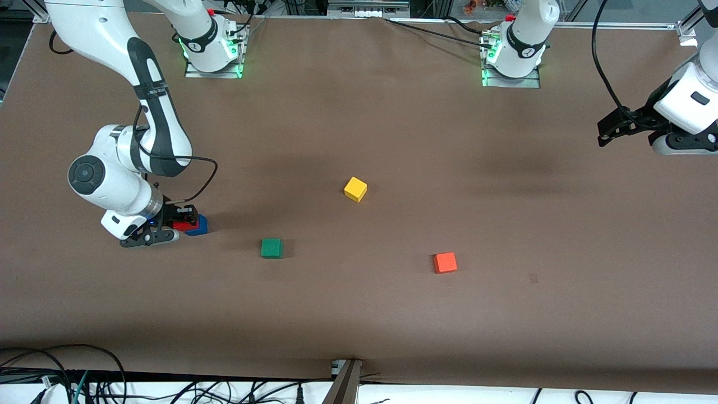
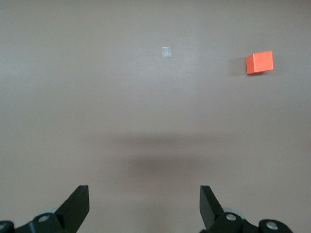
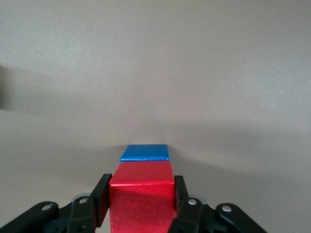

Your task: Pass red block to right arm, stack on blue

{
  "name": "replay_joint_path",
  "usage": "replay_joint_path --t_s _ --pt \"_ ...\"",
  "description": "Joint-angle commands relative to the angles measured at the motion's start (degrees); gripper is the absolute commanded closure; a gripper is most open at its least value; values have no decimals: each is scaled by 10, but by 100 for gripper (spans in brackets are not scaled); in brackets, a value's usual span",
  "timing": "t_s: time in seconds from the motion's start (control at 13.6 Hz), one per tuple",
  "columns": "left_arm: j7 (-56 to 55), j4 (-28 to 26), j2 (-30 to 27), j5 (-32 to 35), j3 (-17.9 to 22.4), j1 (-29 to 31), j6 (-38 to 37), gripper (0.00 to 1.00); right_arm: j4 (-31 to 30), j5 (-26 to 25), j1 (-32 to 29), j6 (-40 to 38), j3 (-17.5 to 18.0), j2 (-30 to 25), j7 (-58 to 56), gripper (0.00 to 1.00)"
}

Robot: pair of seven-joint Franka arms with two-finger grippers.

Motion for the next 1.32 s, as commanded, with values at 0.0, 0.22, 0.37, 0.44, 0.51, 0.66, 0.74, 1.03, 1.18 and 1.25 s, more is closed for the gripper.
replay_joint_path --t_s 0.0,0.22,0.37,0.44,0.51,0.66,0.74,1.03,1.18,1.25 --pt "-11 0 3 12 -12 -10 8 0 -23 -13 6 6 -2 -23 20 77" --pt "-9 0 3 12 -13 -7 8 0 -23 -14 9 6 -2 -23 20 77" --pt "-9 0 3 12 -13 -7 8 0 -23 -14 9 6 -2 -22 20 76" --pt "-10 0 3 12 -13 -9 8 0 -23 -14 9 6 -3 -22 20 74" --pt "-11 0 3 12 -13 -9 8 0 -23 -14 8 6 -3 -22 19 74" --pt "-10 0 3 12 -13 -9 8 0 -23 -14 8 6 -3 -21 18 74" --pt "-10 0 3 12 -13 -9 8 0 -23 -14 8 6 -3 -20 18 74" --pt "-11 0 3 11 -13 -10 8 0 -22 -13 7 7 -4 -19 17 74" --pt "-11 1 3 11 -13 -10 8 0 -22 -13 7 8 -4 -19 17 74" --pt "-11 1 3 10 -13 -10 8 0 -22 -13 7 9 -4 -19 17 74"
